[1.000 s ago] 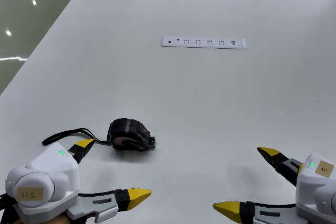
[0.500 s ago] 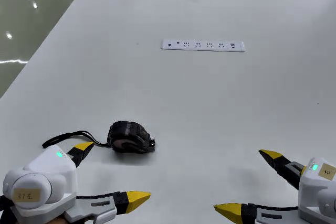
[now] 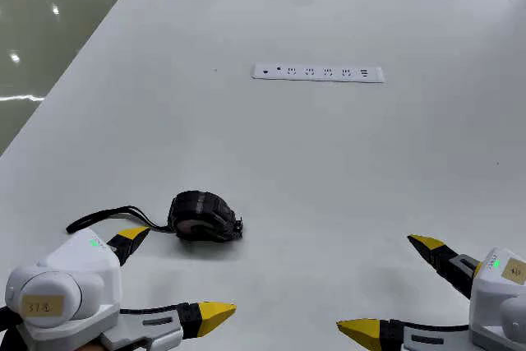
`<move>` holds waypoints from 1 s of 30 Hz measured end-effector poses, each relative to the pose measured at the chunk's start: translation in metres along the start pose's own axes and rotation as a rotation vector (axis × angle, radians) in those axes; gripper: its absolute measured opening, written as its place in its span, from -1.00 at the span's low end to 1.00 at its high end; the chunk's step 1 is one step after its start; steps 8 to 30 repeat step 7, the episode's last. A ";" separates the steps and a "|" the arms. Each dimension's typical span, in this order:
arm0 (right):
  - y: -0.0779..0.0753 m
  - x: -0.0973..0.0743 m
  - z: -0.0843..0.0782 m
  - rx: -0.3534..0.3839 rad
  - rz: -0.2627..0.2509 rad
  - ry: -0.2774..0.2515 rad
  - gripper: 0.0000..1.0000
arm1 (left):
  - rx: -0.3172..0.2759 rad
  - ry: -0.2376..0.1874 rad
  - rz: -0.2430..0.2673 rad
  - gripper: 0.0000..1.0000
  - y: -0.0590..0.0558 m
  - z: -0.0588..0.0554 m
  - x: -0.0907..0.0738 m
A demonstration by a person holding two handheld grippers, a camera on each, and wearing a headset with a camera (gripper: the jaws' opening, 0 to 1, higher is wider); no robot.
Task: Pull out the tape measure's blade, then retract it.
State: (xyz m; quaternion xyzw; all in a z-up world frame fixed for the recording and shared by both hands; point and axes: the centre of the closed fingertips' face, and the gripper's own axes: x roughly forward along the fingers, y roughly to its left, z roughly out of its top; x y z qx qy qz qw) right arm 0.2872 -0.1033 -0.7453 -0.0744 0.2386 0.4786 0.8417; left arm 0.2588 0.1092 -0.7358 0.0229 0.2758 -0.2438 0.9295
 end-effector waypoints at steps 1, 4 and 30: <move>0.000 0.000 0.000 -0.002 0.000 -0.001 0.98 | -0.003 0.002 -0.003 0.95 0.000 0.000 0.000; 0.000 -0.001 0.001 -0.005 -0.002 -0.004 0.98 | -0.001 -0.001 -0.002 0.97 0.000 0.000 0.000; 0.000 -0.001 0.001 -0.006 -0.002 -0.002 0.98 | -0.003 0.000 -0.004 0.98 0.000 -0.001 -0.001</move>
